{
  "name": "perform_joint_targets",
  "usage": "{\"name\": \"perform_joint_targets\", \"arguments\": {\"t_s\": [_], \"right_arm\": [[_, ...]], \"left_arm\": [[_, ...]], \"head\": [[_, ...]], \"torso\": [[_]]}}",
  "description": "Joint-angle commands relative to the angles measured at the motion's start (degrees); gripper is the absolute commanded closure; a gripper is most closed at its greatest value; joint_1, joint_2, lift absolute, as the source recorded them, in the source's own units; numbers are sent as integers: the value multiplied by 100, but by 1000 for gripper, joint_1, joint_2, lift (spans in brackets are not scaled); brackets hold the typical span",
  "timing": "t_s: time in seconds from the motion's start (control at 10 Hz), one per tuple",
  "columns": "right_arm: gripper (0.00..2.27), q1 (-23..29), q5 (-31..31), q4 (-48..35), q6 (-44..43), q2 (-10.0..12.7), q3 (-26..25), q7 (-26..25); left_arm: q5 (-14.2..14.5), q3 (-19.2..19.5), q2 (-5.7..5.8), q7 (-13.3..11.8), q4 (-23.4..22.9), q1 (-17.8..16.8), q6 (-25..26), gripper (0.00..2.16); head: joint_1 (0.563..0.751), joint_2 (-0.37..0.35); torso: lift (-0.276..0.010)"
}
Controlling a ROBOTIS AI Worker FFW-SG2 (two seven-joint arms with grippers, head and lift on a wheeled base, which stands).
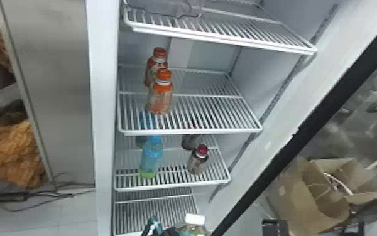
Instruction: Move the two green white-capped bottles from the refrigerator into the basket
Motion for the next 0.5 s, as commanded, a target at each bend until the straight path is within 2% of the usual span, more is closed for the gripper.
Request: {"name": "perform_joint_targets", "arguments": {"t_s": [0.0, 0.2, 0.4], "right_arm": [[983, -1, -65, -7, 39, 0, -10, 1], [636, 14, -42, -7, 39, 0, -21, 1], [587, 14, -31, -21, -46, 0, -33, 1]], "left_arm": [[0, 7, 0, 0, 0, 13, 0, 1214], [0, 7, 0, 0, 0, 13, 0, 1214], [0, 18, 0, 0, 0, 13, 0, 1214]], "head": [[695, -350], [695, -350], [695, -350]], "torso": [[-4], [-4], [-4]]}}
